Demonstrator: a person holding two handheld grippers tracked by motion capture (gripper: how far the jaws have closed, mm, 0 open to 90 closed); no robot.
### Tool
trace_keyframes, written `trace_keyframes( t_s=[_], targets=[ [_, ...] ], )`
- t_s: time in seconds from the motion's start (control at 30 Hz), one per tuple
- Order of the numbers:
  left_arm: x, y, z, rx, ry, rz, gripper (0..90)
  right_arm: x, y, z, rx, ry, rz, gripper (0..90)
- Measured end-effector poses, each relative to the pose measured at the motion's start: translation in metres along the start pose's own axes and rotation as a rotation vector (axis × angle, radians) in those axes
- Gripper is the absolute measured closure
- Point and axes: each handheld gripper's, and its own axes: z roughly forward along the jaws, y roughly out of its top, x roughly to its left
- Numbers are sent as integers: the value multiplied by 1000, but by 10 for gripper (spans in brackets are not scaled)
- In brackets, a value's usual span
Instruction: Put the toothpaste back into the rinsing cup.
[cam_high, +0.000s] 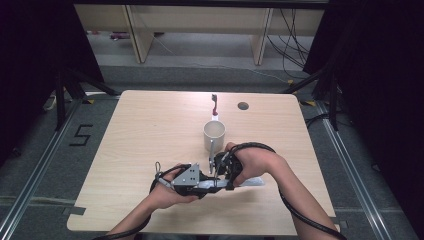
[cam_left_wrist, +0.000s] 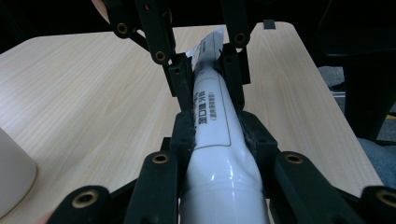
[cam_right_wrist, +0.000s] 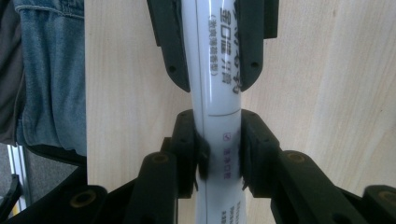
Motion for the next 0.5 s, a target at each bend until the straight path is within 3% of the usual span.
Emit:
trace_keyframes(
  t_s=[0.03,0.13,0.17,0.33,0.4,0.5],
  targets=[
    [1,0,0,6,2,11,702,-3,-1,2,-14,-2,-34,688],
    [-1,-2,1,10,7,-5,703,-1,-2,0,-9,5,22,644],
    [0,-2,0,18,12,4,704,-3,-4,0,-16,-5,0,625],
    [3,-4,-4,-4,25,-1,707,-3,-13,-6,-83,-21,79,526],
    [3,-5,-6,-11,41,-14,707,-3,-19,-12,-152,-69,84,491],
    [7,-7,-11,-29,63,-30,707,4,-35,-29,-270,-145,174,439]
  ],
)
